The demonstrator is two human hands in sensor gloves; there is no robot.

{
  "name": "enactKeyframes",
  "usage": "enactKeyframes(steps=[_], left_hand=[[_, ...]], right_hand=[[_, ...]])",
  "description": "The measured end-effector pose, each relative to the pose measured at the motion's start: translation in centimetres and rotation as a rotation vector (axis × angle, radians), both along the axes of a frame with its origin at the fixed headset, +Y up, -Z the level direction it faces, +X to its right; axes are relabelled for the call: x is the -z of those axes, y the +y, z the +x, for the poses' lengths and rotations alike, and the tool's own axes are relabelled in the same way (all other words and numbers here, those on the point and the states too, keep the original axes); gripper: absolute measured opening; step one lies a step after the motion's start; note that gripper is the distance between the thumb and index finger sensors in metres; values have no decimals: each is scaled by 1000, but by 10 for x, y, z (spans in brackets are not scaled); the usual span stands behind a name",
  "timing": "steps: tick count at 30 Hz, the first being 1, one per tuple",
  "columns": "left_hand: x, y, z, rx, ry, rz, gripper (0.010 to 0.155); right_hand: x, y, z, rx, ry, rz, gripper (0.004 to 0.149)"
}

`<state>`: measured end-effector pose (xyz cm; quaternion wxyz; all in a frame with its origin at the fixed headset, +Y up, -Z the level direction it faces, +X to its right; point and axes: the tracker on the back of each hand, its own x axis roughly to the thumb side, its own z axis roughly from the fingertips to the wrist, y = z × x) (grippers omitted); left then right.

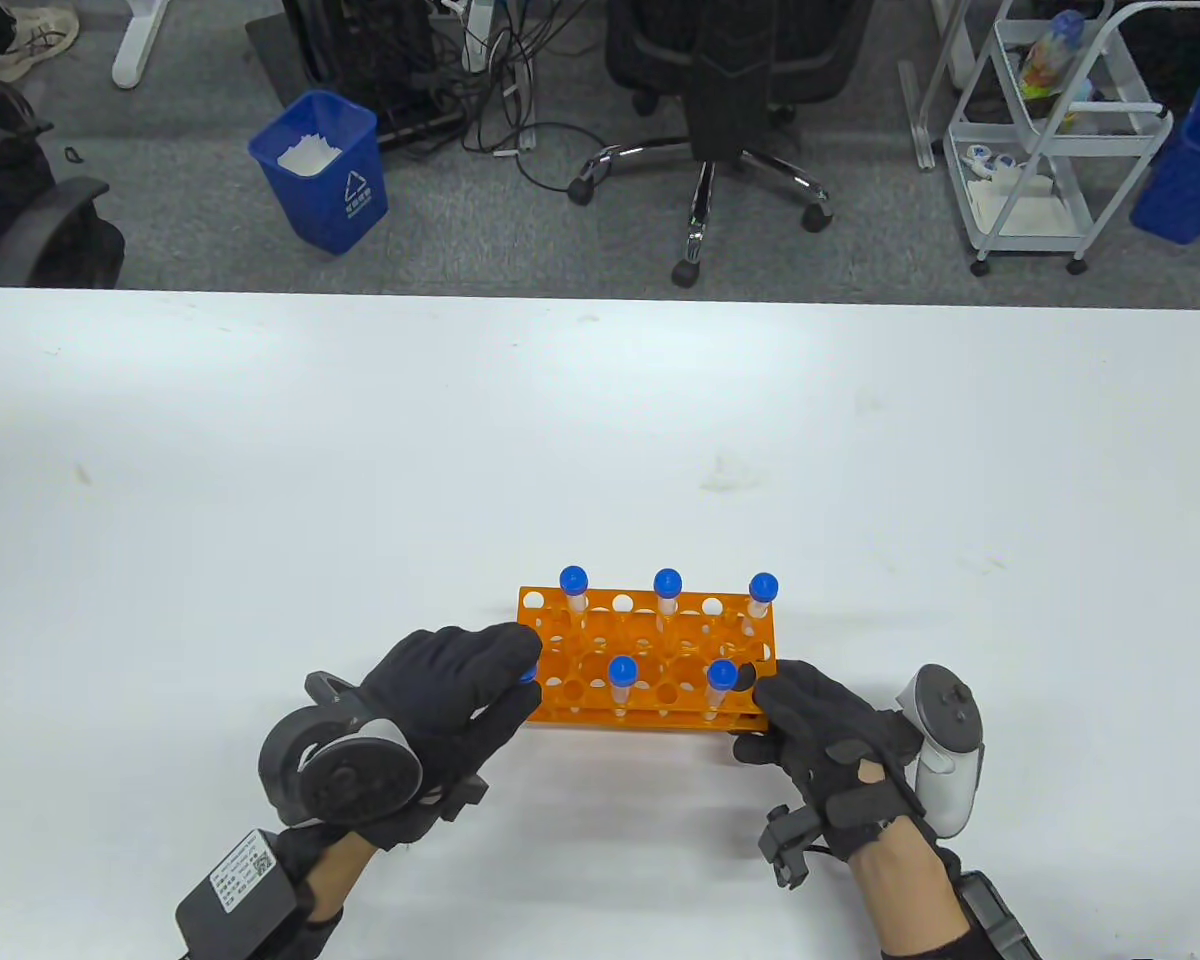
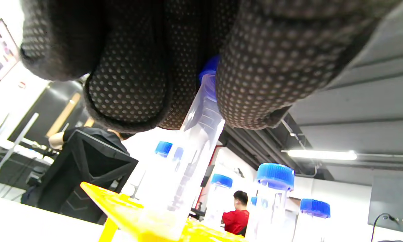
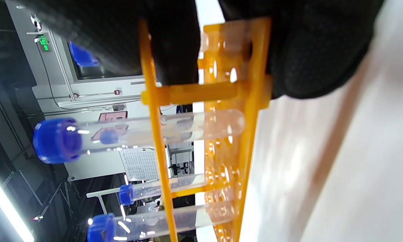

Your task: Hold test tube rack and insert test tubes into grid holes one by one

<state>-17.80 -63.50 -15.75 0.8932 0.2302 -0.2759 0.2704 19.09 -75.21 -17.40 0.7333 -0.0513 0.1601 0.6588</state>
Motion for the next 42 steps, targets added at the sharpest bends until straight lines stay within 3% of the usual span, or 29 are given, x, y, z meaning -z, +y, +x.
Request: enactKeyframes(steps=[20,24,28,32,42], left_hand=[[-1,-2,1,171,2,-66,56],[-1,2,-5,198,-19,-154,71],[0,8,-18,160,-12,-173,83],[6,4,-35,60,35,-204,80],[21,-14,-58,57,154,-266,76]], right_hand=[[-1,0,2,-6,0,18,45],[0,-2,1,1,2,8,45],[1,-6,2,-15,-6,-7,45],[4,-13,1,-37,-6,-36,44],[9,-28,-3,-101,19,-77,44]])
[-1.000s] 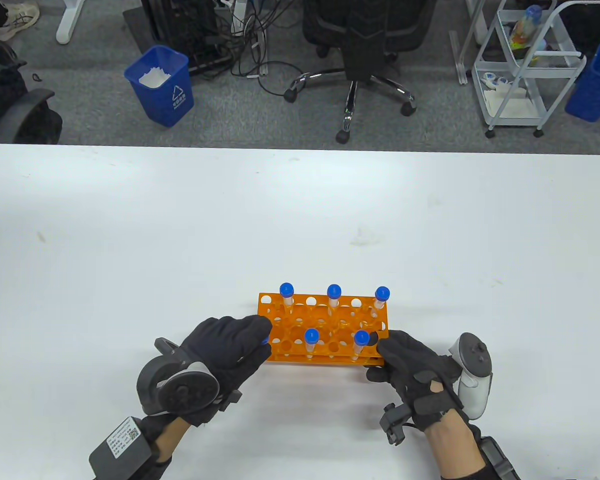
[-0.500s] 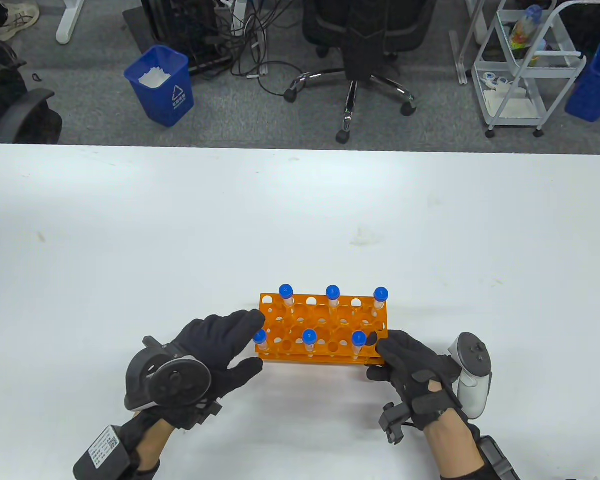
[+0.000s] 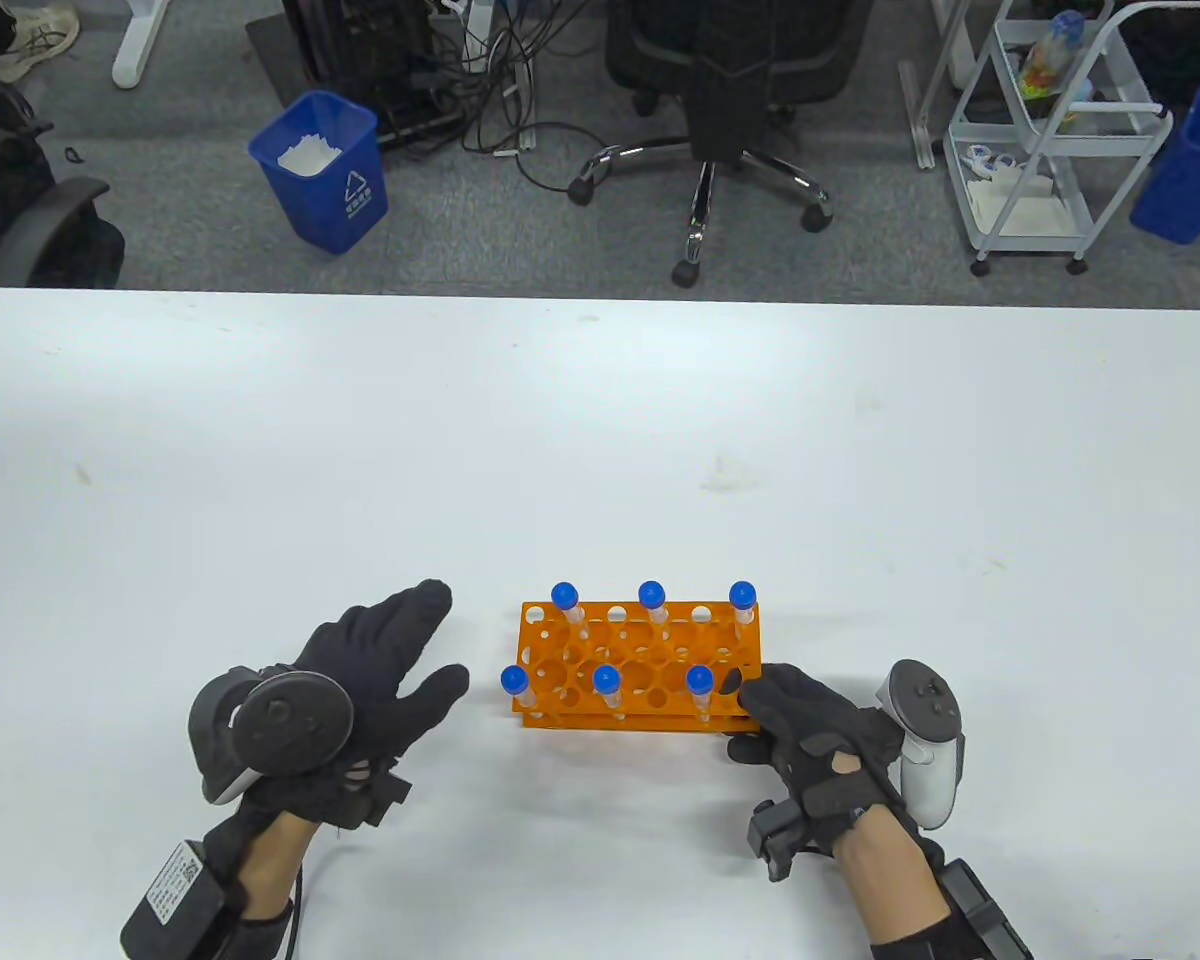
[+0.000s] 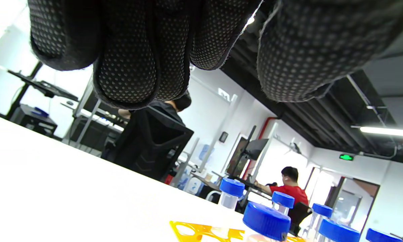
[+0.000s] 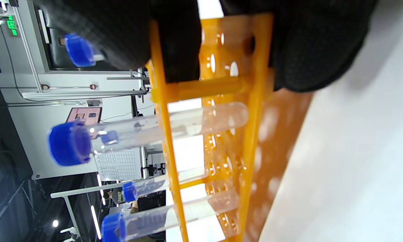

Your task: Hold test tube rack and insert test tubes into grid holes one by one

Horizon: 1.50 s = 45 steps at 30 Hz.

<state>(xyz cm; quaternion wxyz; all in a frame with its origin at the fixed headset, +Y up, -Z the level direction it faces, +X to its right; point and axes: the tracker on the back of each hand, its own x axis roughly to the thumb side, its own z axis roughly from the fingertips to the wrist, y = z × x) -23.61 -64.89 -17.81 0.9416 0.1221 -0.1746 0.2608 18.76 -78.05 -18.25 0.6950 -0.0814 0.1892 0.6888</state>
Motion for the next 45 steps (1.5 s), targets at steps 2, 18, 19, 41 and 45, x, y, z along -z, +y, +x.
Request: enactKeyframes(steps=[2,18,19,41,45], left_hand=[[2,-3,-2,3,10,-9,76],[6,-7,-10,9,57,-22,75],[6,-8,-10,10,58,-23,75],[10,-14,-12,87,91,-50,73],[10,-15,-10,121,99,-38,71]], right_hand=[[1,-2,-1,-8,2,-5,44],[1,8,-6,-179,25,69,46],[1,9,-7,-209,22,77,46],[2,29,7,-722,13,149,55],[-1,59,23,-750,-118,368,53]])
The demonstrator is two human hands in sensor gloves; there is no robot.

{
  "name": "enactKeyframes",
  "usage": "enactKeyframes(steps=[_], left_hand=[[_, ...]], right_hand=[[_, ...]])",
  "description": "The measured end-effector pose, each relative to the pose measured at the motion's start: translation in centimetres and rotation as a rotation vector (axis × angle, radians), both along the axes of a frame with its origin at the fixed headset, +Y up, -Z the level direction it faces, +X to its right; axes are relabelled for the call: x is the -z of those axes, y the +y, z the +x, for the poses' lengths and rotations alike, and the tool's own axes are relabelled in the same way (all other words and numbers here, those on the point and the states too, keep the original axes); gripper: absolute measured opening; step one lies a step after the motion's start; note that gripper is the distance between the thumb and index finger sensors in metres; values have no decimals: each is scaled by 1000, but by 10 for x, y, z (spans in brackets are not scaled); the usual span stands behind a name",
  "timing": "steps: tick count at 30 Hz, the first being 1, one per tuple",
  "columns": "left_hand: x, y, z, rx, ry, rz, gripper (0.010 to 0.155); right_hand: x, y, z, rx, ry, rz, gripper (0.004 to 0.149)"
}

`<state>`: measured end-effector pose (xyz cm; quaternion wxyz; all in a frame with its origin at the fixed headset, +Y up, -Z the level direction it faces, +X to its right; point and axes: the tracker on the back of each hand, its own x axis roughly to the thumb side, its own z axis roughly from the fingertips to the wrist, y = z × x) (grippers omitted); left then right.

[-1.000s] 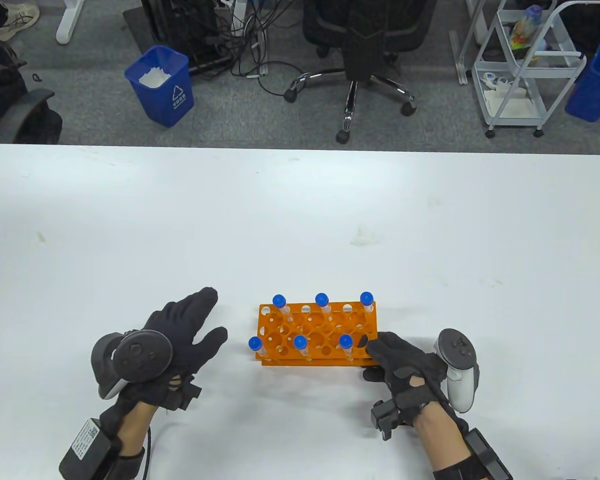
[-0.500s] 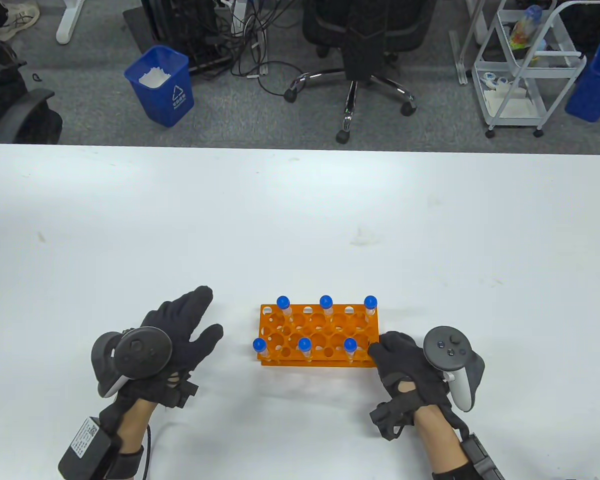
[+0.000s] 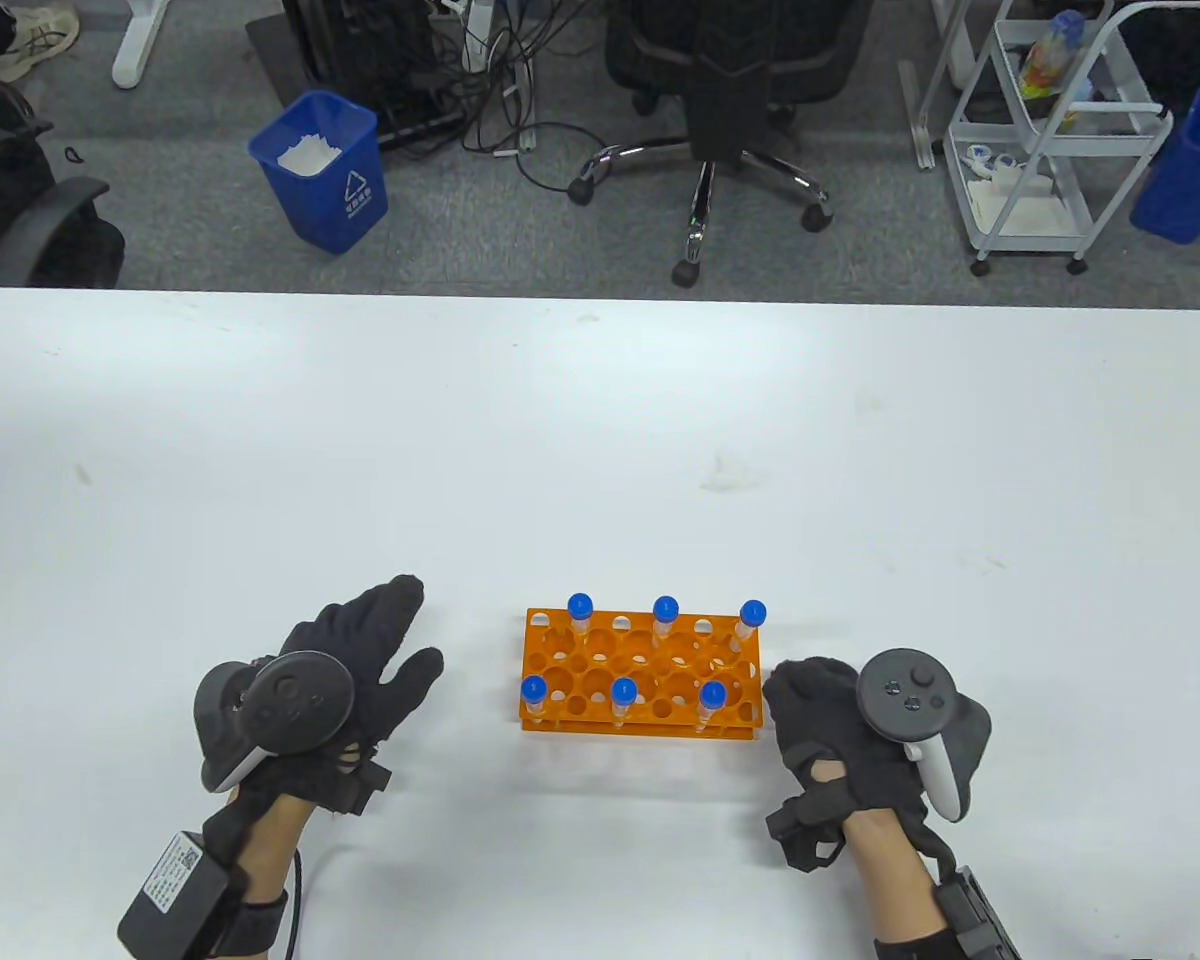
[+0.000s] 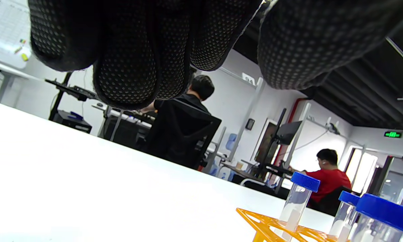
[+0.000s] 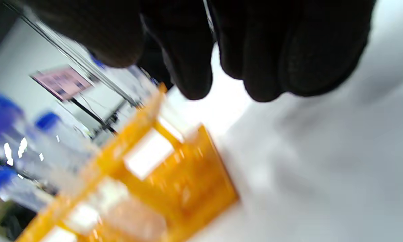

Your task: Hold test tube rack and insert test tubes into grid holes one by one

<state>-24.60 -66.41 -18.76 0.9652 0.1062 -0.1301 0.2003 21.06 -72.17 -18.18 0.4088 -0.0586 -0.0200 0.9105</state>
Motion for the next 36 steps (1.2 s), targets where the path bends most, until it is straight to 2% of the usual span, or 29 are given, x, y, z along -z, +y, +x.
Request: enactKeyframes(steps=[2,4,7,9,11,13,14,15,16,19,22,26,36], left_hand=[[-2,1,0,1,6,19,70],[-4,3,1,28,16,52,70],[-8,6,4,101,40,121,71],[-10,6,7,169,44,153,75],[-12,7,9,264,64,192,82],[-13,7,10,321,80,223,88],[-13,6,11,334,81,217,90],[-12,5,11,341,84,210,91],[-11,3,11,362,91,190,92],[-5,-7,10,432,114,123,95],[2,-15,4,451,142,65,95],[6,-22,-3,424,162,17,94],[12,-33,-4,443,164,-58,92]], right_hand=[[-5,23,10,-50,-55,199,53],[-11,43,14,-149,-94,330,53],[-20,80,8,-395,-91,537,55],[-25,93,1,-490,-87,640,56],[-31,93,-7,-570,-102,732,57],[-34,80,-14,-637,-105,783,59],[-31,62,-20,-727,-44,753,62],[-29,57,-22,-760,-13,718,66],[-23,44,-26,-851,89,613,70],[-13,31,-22,-903,116,546,74],[-3,23,-11,-811,89,464,74],[4,15,-5,-794,99,373,72],[5,16,-9,-746,154,356,69]])
